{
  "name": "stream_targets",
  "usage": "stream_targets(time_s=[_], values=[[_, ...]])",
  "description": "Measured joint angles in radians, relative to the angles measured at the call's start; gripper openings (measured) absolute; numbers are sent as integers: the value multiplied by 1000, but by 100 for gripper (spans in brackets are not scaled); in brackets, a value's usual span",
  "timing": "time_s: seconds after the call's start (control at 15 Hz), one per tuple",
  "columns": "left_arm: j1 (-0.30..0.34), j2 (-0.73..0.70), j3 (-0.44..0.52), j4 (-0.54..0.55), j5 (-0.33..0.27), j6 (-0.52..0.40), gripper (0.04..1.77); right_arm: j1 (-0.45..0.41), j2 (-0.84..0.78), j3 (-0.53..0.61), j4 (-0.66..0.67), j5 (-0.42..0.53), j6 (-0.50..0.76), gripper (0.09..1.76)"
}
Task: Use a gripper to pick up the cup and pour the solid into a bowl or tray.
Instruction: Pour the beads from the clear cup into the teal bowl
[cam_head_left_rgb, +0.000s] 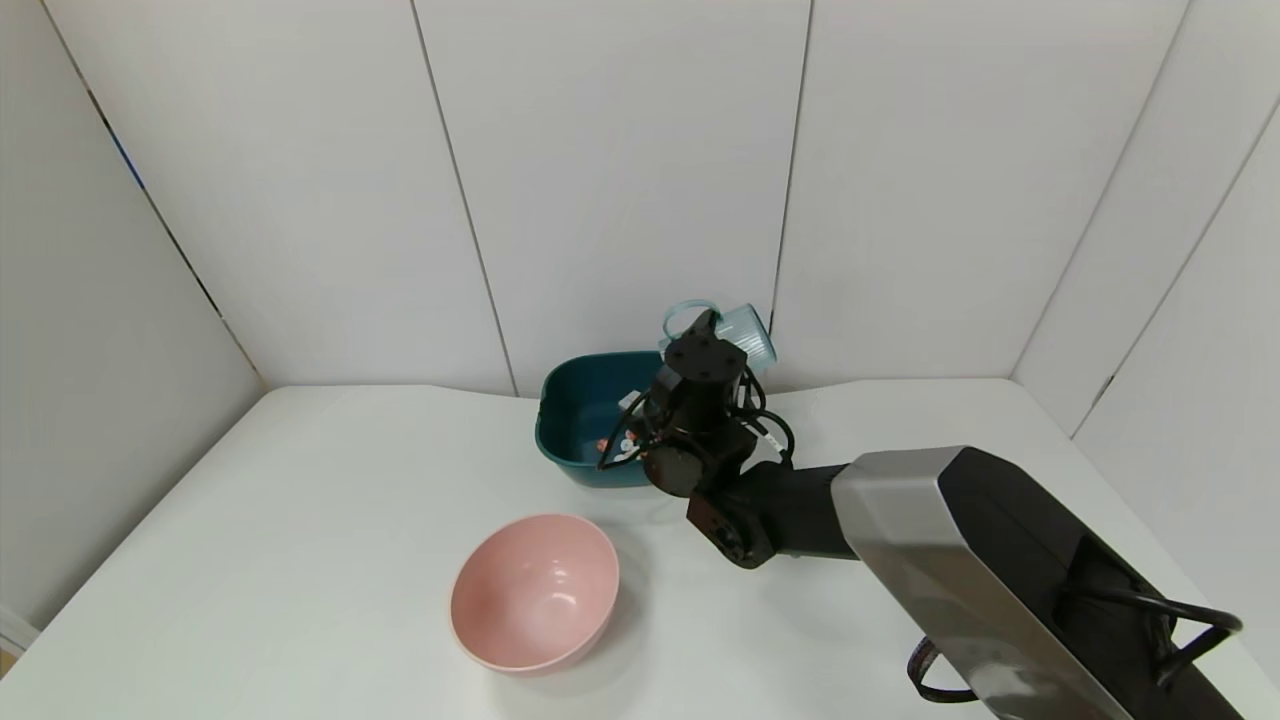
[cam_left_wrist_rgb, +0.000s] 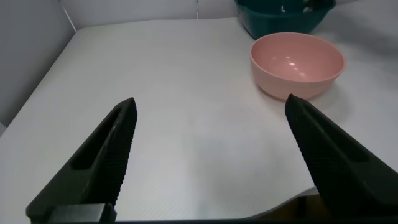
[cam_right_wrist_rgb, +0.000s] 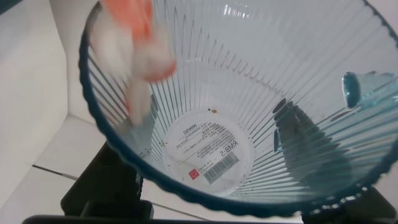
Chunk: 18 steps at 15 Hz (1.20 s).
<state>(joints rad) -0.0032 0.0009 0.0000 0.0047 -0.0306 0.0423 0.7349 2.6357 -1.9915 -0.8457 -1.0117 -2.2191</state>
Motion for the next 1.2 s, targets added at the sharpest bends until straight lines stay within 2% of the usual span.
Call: stream_targets(time_s=[0.8, 1.07, 1.2], values=[[0, 0, 0, 0, 0, 0, 172, 10, 0, 0, -25, 3, -48, 133], [0, 0, 0, 0, 0, 0, 172, 10, -3, 0, -57, 4, -24, 133], [0, 0, 0, 0, 0, 0, 172, 10, -3, 0, -59, 5, 31, 133]])
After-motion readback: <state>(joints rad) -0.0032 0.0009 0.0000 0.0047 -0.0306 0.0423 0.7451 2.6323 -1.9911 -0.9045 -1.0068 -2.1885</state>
